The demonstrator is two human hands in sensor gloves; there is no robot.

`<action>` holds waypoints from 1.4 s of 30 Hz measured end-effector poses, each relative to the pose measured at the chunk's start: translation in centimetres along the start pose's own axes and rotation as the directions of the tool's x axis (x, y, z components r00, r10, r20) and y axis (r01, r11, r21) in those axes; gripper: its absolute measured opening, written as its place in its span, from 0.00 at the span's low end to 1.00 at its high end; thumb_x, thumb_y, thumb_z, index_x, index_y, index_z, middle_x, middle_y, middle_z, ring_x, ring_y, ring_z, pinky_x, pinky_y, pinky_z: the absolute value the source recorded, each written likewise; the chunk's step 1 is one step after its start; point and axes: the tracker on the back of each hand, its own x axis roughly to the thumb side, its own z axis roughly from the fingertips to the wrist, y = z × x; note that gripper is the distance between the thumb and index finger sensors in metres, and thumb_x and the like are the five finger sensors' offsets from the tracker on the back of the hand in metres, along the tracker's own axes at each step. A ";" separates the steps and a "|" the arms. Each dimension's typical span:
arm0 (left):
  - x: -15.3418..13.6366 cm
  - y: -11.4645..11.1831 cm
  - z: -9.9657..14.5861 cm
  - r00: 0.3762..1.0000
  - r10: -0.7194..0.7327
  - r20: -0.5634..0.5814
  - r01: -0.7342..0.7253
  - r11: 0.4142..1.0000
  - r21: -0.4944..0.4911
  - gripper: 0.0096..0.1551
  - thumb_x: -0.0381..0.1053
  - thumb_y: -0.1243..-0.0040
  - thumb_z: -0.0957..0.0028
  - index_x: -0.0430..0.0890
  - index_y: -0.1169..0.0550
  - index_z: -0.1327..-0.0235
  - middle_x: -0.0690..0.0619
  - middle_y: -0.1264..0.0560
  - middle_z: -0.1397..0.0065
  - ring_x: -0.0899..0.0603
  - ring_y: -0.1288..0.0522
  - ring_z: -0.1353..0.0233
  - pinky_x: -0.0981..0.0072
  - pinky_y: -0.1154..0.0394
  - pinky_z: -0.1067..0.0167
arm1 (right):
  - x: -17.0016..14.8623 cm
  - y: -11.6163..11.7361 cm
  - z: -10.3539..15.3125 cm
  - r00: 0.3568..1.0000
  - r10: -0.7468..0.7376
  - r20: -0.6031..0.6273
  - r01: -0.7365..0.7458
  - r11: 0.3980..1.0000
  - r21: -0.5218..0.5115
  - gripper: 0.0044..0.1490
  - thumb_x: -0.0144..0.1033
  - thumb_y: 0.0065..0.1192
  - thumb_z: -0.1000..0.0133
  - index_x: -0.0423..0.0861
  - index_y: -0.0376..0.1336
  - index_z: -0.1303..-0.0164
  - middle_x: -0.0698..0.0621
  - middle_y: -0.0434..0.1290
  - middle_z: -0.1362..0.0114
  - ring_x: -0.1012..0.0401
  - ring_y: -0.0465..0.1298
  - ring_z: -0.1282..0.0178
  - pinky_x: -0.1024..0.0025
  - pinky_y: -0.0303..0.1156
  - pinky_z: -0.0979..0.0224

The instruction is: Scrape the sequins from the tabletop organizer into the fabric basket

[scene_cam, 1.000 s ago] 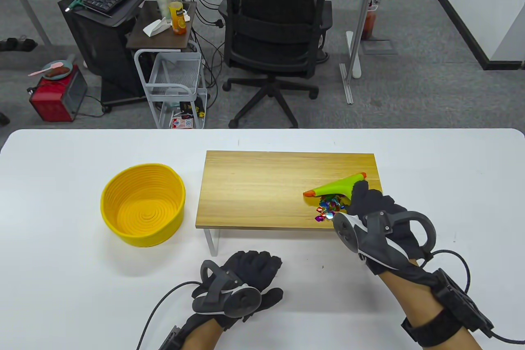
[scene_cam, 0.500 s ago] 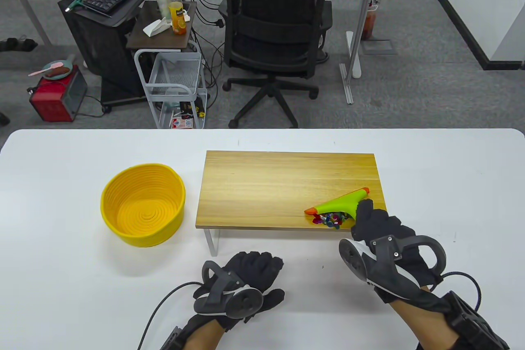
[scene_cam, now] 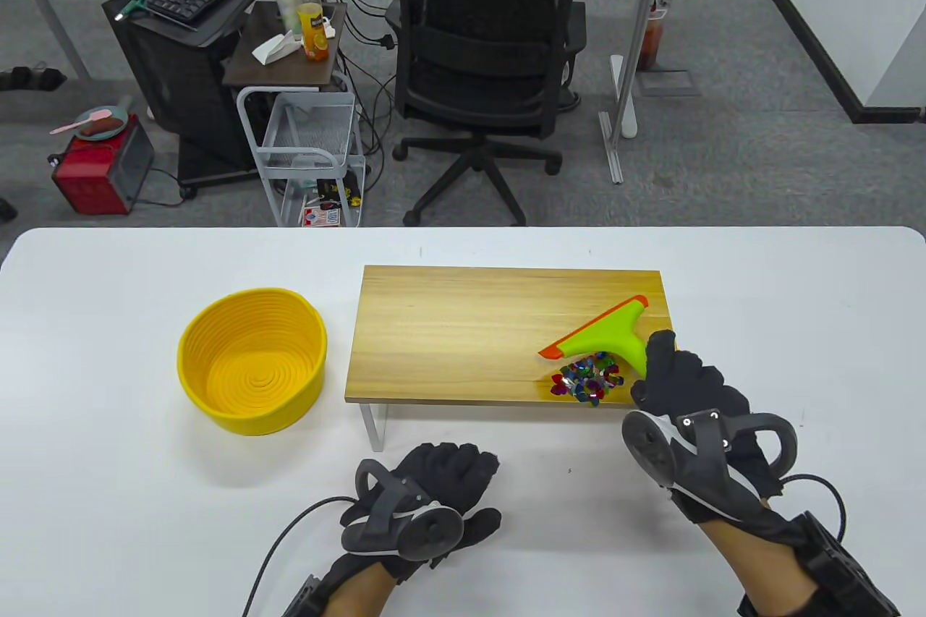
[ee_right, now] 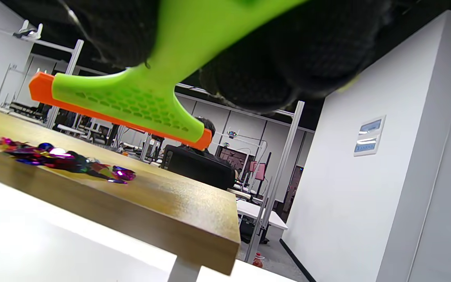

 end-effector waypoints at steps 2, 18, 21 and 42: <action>0.0 0.0 0.0 1.000 0.000 0.000 0.000 1.000 0.001 0.44 0.76 0.47 0.56 0.47 0.26 0.36 0.42 0.21 0.33 0.34 0.19 0.39 0.37 0.23 0.42 | -0.5 0.5 -0.2 0.998 -0.056 -0.009 0.056 0.998 -0.006 0.44 0.45 0.59 0.39 0.34 0.52 0.19 0.36 0.71 0.30 0.48 0.81 0.46 0.60 0.80 0.47; 0.9 3.0 0.2 0.999 -0.051 -0.012 0.051 0.997 0.061 0.42 0.74 0.47 0.54 0.47 0.25 0.37 0.42 0.19 0.35 0.35 0.18 0.42 0.39 0.21 0.45 | -2.8 4.0 0.4 0.964 -0.264 0.020 0.265 0.960 -0.091 0.43 0.46 0.64 0.38 0.38 0.52 0.19 0.38 0.68 0.28 0.49 0.79 0.44 0.60 0.79 0.45; 1.0 6.2 0.9 0.997 -0.043 -0.059 0.052 0.983 0.175 0.40 0.74 0.47 0.53 0.47 0.23 0.39 0.42 0.16 0.39 0.35 0.16 0.47 0.41 0.19 0.51 | -3.0 3.8 0.2 0.957 -0.290 0.020 0.290 0.951 -0.108 0.43 0.45 0.63 0.38 0.38 0.52 0.19 0.38 0.68 0.28 0.48 0.79 0.44 0.59 0.79 0.44; -13.3 14.0 9.9 0.395 -0.110 -0.912 0.308 0.951 0.019 0.40 0.71 0.46 0.48 0.40 0.23 0.40 0.39 0.12 0.49 0.36 0.12 0.62 0.46 0.16 0.68 | -5.1 4.7 0.8 0.933 -0.359 0.013 0.356 0.919 -0.169 0.42 0.45 0.62 0.37 0.38 0.52 0.19 0.38 0.68 0.28 0.48 0.79 0.43 0.58 0.79 0.44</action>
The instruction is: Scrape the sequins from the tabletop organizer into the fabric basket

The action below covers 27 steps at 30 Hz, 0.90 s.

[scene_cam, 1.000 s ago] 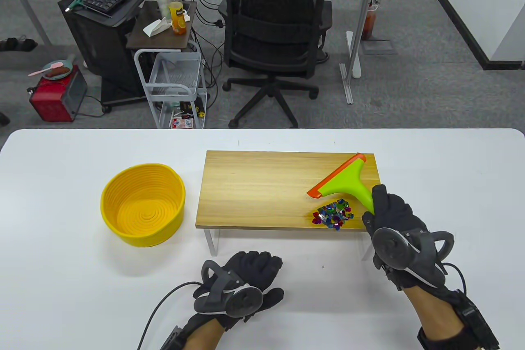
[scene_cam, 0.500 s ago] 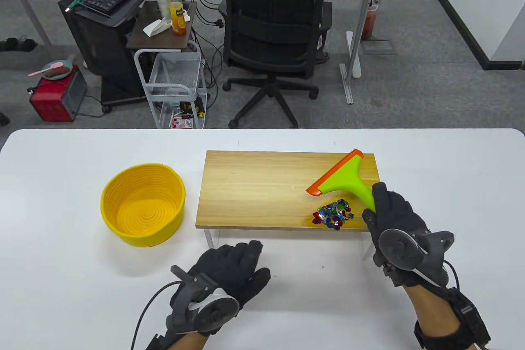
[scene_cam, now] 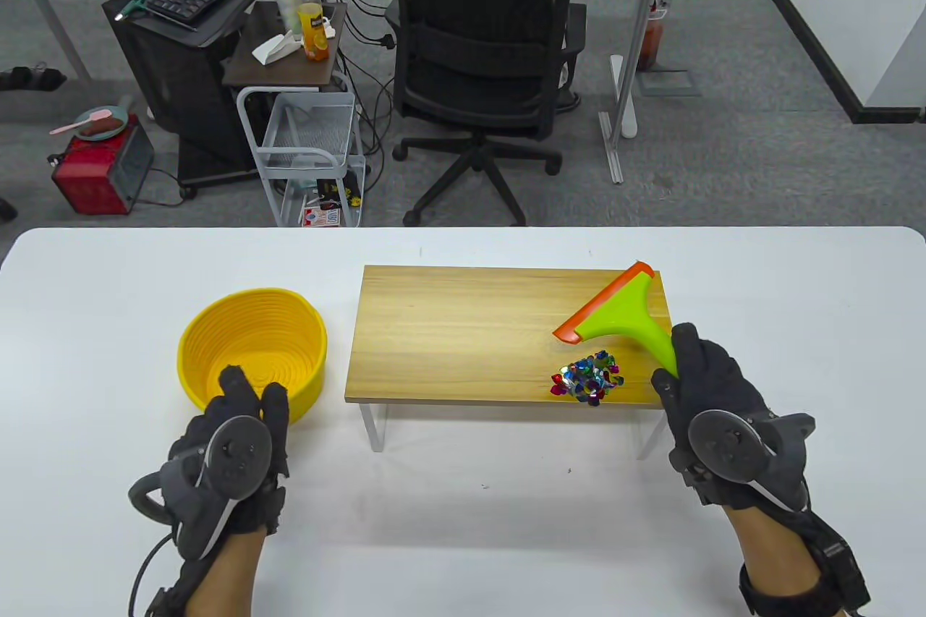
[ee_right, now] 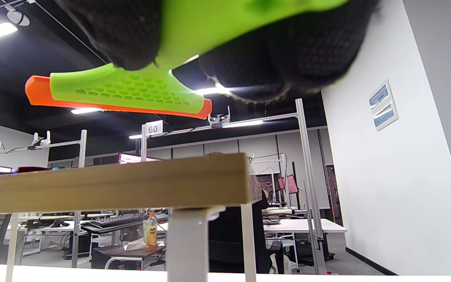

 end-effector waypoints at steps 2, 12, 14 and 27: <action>-1.1 -1.5 -0.8 0.992 -0.088 -0.095 0.079 0.993 -0.092 0.43 0.73 0.48 0.49 0.41 0.25 0.37 0.38 0.13 0.48 0.35 0.12 0.61 0.45 0.17 0.67 | -0.3 -0.1 0.1 1.000 -0.007 -0.004 0.007 1.000 -0.002 0.42 0.45 0.62 0.37 0.38 0.53 0.19 0.38 0.68 0.27 0.48 0.79 0.43 0.58 0.79 0.44; -3.4 -7.4 -3.5 0.931 -0.126 -0.342 -0.035 0.903 -0.428 0.59 0.78 0.55 0.52 0.32 0.47 0.30 0.34 0.18 0.39 0.33 0.13 0.56 0.43 0.17 0.65 | -1.2 -0.1 0.3 1.000 -0.005 -0.014 0.005 1.000 0.003 0.42 0.45 0.63 0.37 0.38 0.53 0.19 0.38 0.68 0.28 0.47 0.79 0.44 0.58 0.79 0.44; -3.6 -8.1 -3.9 0.922 -0.116 -0.369 -0.079 0.877 -0.473 0.61 0.78 0.55 0.51 0.32 0.52 0.31 0.33 0.20 0.38 0.33 0.13 0.55 0.43 0.17 0.64 | -1.3 0.0 0.3 1.000 -0.005 -0.014 0.005 1.000 0.007 0.42 0.45 0.63 0.37 0.38 0.53 0.19 0.38 0.68 0.28 0.47 0.79 0.44 0.58 0.79 0.44; -5.4 -13.0 -4.0 0.734 0.126 -0.667 -0.461 0.813 -0.354 0.56 0.68 0.45 0.48 0.33 0.57 0.34 0.43 0.13 0.49 0.38 0.10 0.60 0.47 0.15 0.68 | -1.8 0.9 0.3 1.000 0.009 -0.015 -0.009 0.999 0.041 0.42 0.45 0.63 0.37 0.38 0.53 0.19 0.38 0.68 0.28 0.47 0.79 0.43 0.58 0.79 0.43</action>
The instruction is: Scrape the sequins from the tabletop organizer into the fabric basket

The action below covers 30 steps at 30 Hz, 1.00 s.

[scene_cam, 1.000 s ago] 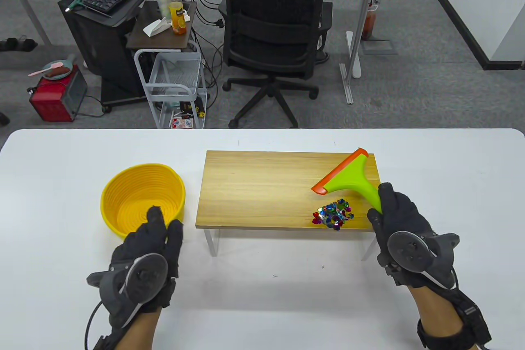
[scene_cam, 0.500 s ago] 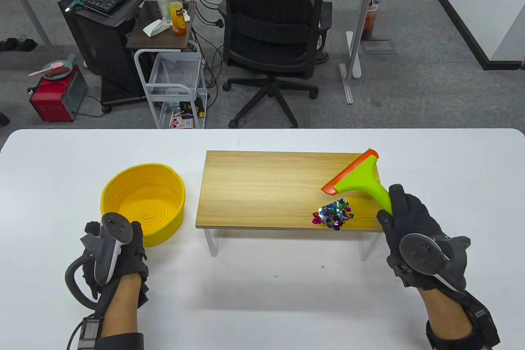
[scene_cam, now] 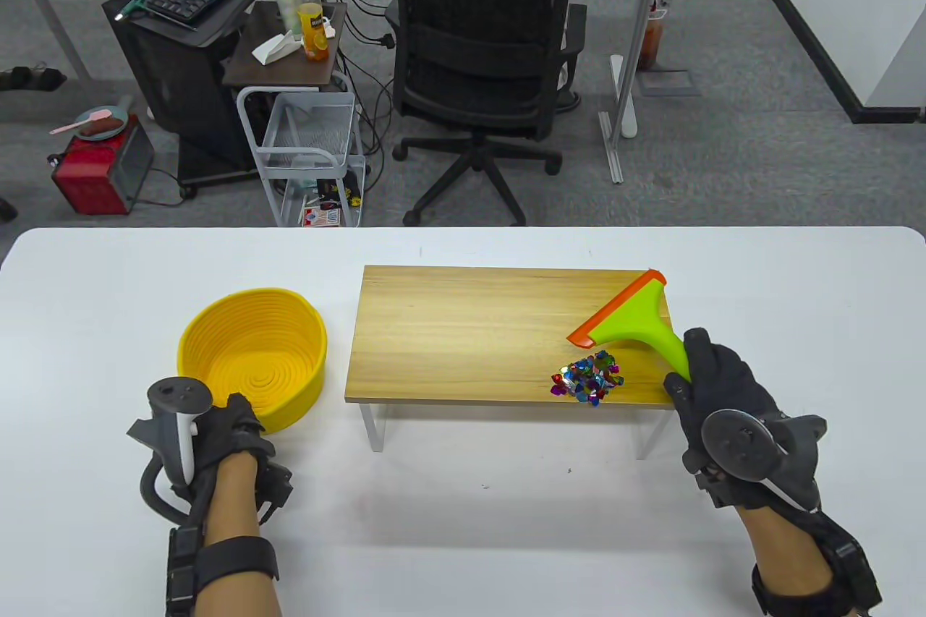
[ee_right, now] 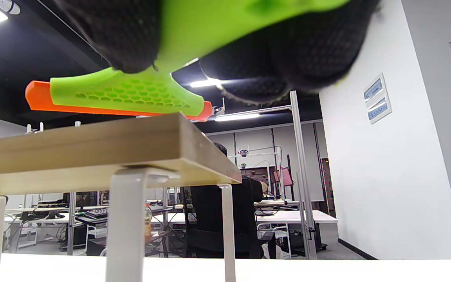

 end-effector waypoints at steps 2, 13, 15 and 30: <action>-0.2 -0.2 -0.2 0.997 0.079 -0.016 -0.080 0.996 -0.031 0.54 0.66 0.44 0.47 0.33 0.55 0.34 0.44 0.13 0.51 0.39 0.10 0.60 0.48 0.15 0.69 | -0.1 0.1 0.0 1.000 0.001 -0.001 -0.001 1.000 0.002 0.42 0.45 0.63 0.37 0.38 0.53 0.19 0.38 0.68 0.28 0.47 0.79 0.43 0.58 0.79 0.43; -0.8 0.3 -0.3 0.926 0.377 -0.025 -0.378 0.925 -0.052 0.39 0.53 0.38 0.48 0.28 0.37 0.39 0.36 0.12 0.60 0.37 0.09 0.66 0.49 0.13 0.71 | -0.4 0.1 -0.1 1.000 0.001 -0.001 -0.001 1.000 0.007 0.42 0.45 0.63 0.38 0.38 0.54 0.19 0.38 0.68 0.28 0.47 0.79 0.43 0.58 0.79 0.44; -0.2 1.1 0.2 0.925 0.380 0.019 -0.379 0.925 -0.031 0.38 0.53 0.38 0.48 0.27 0.36 0.40 0.36 0.12 0.62 0.37 0.09 0.68 0.49 0.13 0.72 | -0.4 0.0 -0.1 1.000 0.000 -0.002 0.000 1.000 0.009 0.42 0.45 0.63 0.37 0.38 0.54 0.19 0.38 0.68 0.28 0.47 0.79 0.43 0.57 0.79 0.43; 7.0 9.1 8.5 0.826 0.392 0.406 -0.408 0.912 -0.051 0.36 0.53 0.40 0.47 0.27 0.35 0.41 0.38 0.11 0.64 0.40 0.09 0.70 0.53 0.13 0.75 | -0.4 0.1 -0.1 1.000 0.006 -0.001 -0.006 1.000 0.023 0.41 0.45 0.63 0.38 0.38 0.54 0.19 0.37 0.69 0.28 0.47 0.79 0.44 0.57 0.79 0.44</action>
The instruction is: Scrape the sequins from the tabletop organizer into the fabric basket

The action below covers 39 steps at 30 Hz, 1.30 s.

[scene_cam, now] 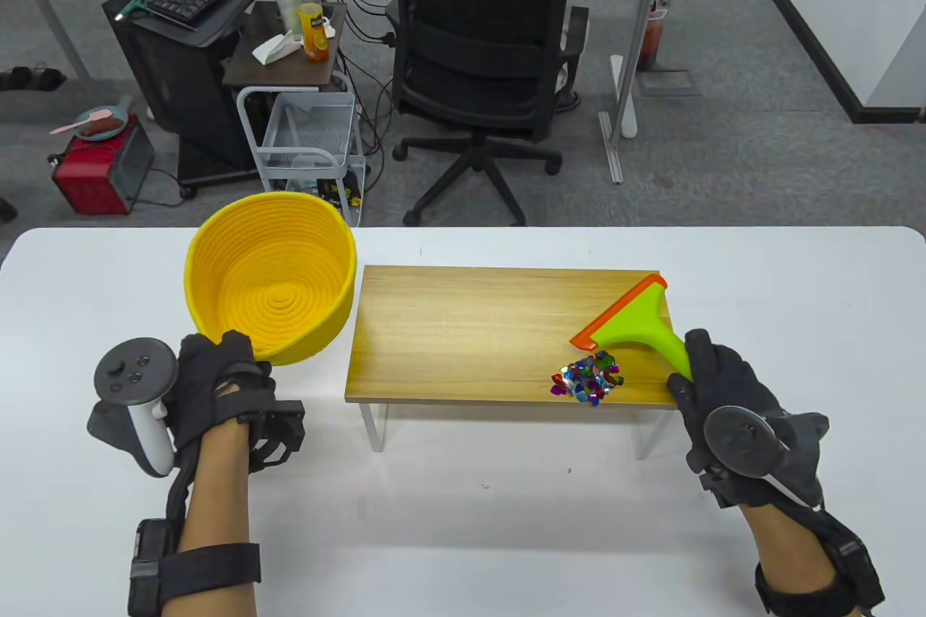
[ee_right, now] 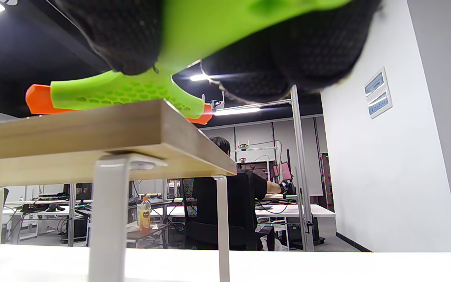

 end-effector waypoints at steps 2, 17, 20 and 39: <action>1.8 0.1 1.2 0.996 -0.020 0.085 0.020 1.000 -0.009 0.36 0.53 0.41 0.46 0.27 0.34 0.42 0.39 0.11 0.65 0.41 0.09 0.71 0.53 0.13 0.75 | -0.1 0.0 0.0 1.000 -0.001 -0.003 0.001 1.000 -0.002 0.41 0.45 0.63 0.38 0.38 0.54 0.19 0.38 0.69 0.28 0.47 0.79 0.44 0.57 0.79 0.44; 8.0 -5.8 10.9 0.832 0.151 0.535 0.145 0.870 -0.471 0.29 0.53 0.41 0.46 0.31 0.26 0.45 0.41 0.10 0.69 0.42 0.10 0.75 0.55 0.13 0.79 | -0.3 -0.1 -0.1 1.000 0.005 -0.015 -0.005 1.000 -0.003 0.41 0.45 0.63 0.37 0.38 0.54 0.19 0.38 0.69 0.28 0.47 0.79 0.44 0.57 0.78 0.44; 7.0 -8.4 11.8 0.820 0.200 0.536 0.198 0.781 -0.593 0.29 0.53 0.40 0.46 0.31 0.25 0.45 0.41 0.10 0.69 0.41 0.10 0.76 0.54 0.14 0.79 | -0.4 -0.2 -0.1 1.000 0.004 -0.015 -0.004 1.000 -0.007 0.42 0.45 0.63 0.38 0.38 0.54 0.19 0.38 0.69 0.28 0.47 0.79 0.44 0.57 0.79 0.44; -3.0 -20.7 11.3 0.868 0.031 0.496 0.397 0.557 -0.729 0.29 0.53 0.40 0.46 0.31 0.25 0.45 0.40 0.10 0.68 0.40 0.10 0.74 0.53 0.14 0.78 | -0.8 -0.6 0.1 1.000 -0.015 -0.022 0.015 1.000 -0.025 0.41 0.45 0.63 0.38 0.38 0.54 0.19 0.38 0.69 0.28 0.47 0.79 0.44 0.57 0.79 0.44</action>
